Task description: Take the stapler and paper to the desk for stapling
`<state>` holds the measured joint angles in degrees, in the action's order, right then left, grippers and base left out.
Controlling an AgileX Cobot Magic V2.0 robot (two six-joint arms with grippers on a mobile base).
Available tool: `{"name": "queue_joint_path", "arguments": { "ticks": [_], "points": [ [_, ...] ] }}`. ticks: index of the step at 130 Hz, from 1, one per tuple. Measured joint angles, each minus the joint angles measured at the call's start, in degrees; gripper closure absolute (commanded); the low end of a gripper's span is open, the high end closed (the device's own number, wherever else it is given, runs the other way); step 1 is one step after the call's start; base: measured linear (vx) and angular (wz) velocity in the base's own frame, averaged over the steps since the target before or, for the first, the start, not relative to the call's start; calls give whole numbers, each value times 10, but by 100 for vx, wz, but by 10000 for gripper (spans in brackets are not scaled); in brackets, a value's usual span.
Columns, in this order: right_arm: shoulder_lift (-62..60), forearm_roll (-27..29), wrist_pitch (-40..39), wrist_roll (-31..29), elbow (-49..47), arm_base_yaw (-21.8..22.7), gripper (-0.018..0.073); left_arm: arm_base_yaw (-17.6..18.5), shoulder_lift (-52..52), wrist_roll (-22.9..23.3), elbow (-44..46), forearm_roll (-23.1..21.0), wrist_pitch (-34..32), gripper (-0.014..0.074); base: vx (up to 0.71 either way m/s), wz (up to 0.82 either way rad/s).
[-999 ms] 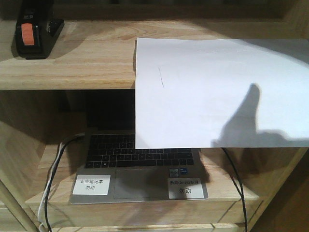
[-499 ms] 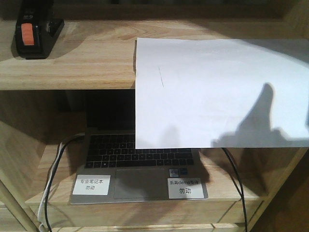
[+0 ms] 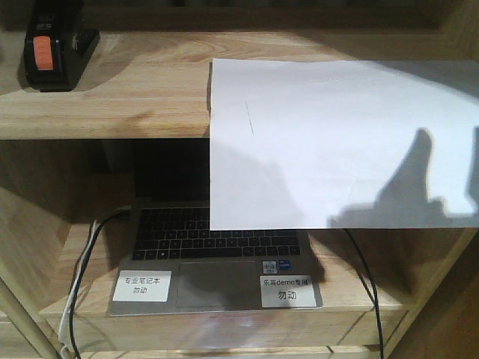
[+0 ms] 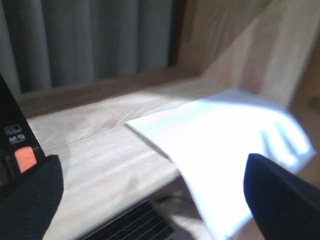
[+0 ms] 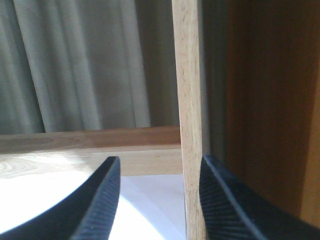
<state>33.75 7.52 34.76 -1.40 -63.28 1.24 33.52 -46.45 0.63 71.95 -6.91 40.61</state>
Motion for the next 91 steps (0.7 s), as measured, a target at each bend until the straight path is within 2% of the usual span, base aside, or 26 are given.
{"name": "queue_joint_path", "arguments": {
  "ticks": [9, 29, 44, 64, 76, 91],
  "points": [
    [0, 0, 0, 0, 0, 0, 234, 0, -34, 22, 23, 26, 2, -85, 0, 0],
    [0, 0, 0, 0, 0, 0, 234, 0, -123, 113, 98, 116, 26, -85, 0, 0],
    [0, 0, 0, 0, 0, 0, 234, 0, -194, 185, 172, 186, 68, -85, 0, 0],
    [0, 0, 0, 0, 0, 0, 234, 0, -277, 251, 255, 262, 146, -85, 0, 0],
    [0, 0, 0, 0, 0, 0, 234, -4, -315, 270, 295, 285, 184, -85, 0, 0],
    [0, 0, 0, 0, 0, 0, 234, -16, -352, 277, 327, 291, 202, -84, 0, 0]
  ]
}}
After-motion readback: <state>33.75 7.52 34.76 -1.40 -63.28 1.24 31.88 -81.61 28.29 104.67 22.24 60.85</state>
